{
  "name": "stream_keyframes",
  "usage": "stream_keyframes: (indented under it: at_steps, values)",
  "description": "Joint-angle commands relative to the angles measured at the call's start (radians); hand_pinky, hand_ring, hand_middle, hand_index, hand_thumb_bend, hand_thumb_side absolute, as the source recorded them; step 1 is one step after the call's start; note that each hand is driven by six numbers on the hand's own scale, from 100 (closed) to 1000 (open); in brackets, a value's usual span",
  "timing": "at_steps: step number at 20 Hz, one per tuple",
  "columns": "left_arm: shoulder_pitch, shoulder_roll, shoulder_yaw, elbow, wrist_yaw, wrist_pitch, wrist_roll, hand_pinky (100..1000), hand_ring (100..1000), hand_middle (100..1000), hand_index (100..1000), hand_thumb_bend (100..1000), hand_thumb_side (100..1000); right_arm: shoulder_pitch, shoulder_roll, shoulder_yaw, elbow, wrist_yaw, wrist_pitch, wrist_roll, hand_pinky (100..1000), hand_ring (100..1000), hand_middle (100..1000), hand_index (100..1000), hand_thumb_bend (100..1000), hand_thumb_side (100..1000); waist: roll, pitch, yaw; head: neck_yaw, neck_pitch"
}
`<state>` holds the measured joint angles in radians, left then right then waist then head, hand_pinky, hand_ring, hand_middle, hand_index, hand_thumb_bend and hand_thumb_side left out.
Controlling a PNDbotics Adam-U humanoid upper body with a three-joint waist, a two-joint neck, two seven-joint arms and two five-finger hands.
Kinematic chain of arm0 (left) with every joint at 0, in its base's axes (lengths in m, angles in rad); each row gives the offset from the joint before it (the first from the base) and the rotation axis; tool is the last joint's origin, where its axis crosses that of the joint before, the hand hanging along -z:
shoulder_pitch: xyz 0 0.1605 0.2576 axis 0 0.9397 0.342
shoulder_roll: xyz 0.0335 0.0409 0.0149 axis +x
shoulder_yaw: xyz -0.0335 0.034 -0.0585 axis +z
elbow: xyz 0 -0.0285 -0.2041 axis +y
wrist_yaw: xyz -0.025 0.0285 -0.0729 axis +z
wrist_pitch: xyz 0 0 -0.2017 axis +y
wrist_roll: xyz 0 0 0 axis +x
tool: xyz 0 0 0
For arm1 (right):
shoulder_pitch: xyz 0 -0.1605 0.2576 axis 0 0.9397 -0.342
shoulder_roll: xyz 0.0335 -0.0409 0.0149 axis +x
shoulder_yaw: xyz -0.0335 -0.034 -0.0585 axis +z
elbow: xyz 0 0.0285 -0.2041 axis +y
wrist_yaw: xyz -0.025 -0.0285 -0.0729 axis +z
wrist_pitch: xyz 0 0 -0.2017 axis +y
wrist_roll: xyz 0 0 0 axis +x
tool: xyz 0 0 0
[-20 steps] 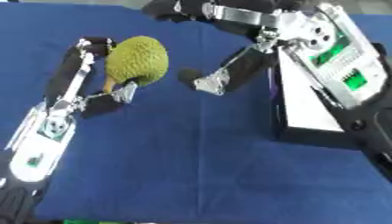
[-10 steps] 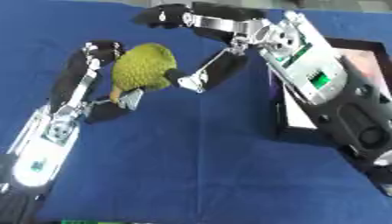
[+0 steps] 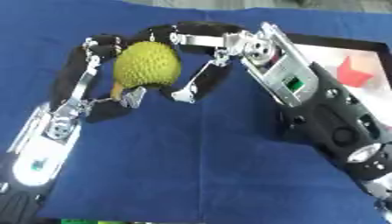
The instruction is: Pick up the objects with one hand, pass them to the other hand, and then place them into the box on the other side of the table.
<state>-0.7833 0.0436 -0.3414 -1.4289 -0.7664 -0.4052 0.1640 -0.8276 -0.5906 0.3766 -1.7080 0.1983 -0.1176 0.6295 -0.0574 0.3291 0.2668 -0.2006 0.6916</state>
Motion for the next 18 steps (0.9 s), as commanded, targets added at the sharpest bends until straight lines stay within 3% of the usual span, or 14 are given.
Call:
stream_keyframes:
  at_steps: [1,5,8,11,13,14,15,16,18]
  values:
    - [-0.024,-0.008,-0.005,-0.030,0.013,-0.010,0.002,775,508,399,541,100,245,-0.017,-0.002,-0.007,0.006,-0.014,0.011,-0.020,975,1000,895,1000,100,100,0.004,-0.017,0.000,-0.004,-0.006]
    - [-0.024,-0.010,-0.006,-0.026,0.019,-0.007,-0.002,776,508,399,546,100,270,-0.016,0.000,-0.007,0.002,-0.115,0.073,-0.109,905,1000,725,878,100,100,0.004,-0.017,0.000,-0.004,-0.006]
    - [-0.021,-0.009,-0.006,-0.020,0.025,0.002,-0.007,777,506,397,547,100,276,-0.013,-0.005,0.001,-0.014,-0.193,0.117,-0.134,890,1000,647,796,100,100,0.005,-0.017,-0.002,-0.004,-0.007]
    - [-0.018,-0.008,-0.006,-0.011,0.027,0.015,-0.016,785,513,408,567,100,248,-0.012,-0.011,-0.002,-0.033,-0.260,0.164,-0.123,876,1000,717,757,100,100,0.006,-0.017,-0.004,-0.002,-0.006]
    - [-0.017,-0.008,-0.007,-0.004,0.026,0.031,-0.031,801,536,446,630,100,144,-0.011,-0.013,-0.008,-0.043,-0.296,0.194,-0.140,876,1000,652,688,100,100,0.007,-0.017,-0.005,-0.002,-0.006]
    - [-0.016,-0.008,-0.006,-0.003,0.025,0.041,-0.037,807,551,463,652,100,141,-0.011,-0.014,-0.010,-0.047,-0.312,0.202,-0.155,876,1000,632,668,100,100,0.008,-0.017,-0.005,-0.003,-0.006]
    - [-0.014,-0.007,-0.005,-0.001,0.021,0.055,-0.043,840,619,547,755,100,218,-0.009,-0.016,-0.014,-0.051,-0.325,0.206,-0.175,878,1000,603,621,100,100,0.009,-0.017,-0.005,-0.003,-0.006]
    - [-0.014,-0.004,-0.004,0.002,0.009,0.074,-0.051,885,724,659,870,199,353,-0.008,-0.020,-0.018,-0.053,-0.335,0.207,-0.197,881,1000,587,593,100,100,0.009,-0.017,-0.006,-0.003,-0.005]
    - [-0.011,0.002,0.000,0.005,-0.026,0.119,-0.059,920,805,737,942,336,495,-0.005,-0.030,-0.026,-0.057,-0.350,0.206,-0.232,880,1000,571,574,100,100,0.011,-0.019,-0.008,-0.004,-0.006]
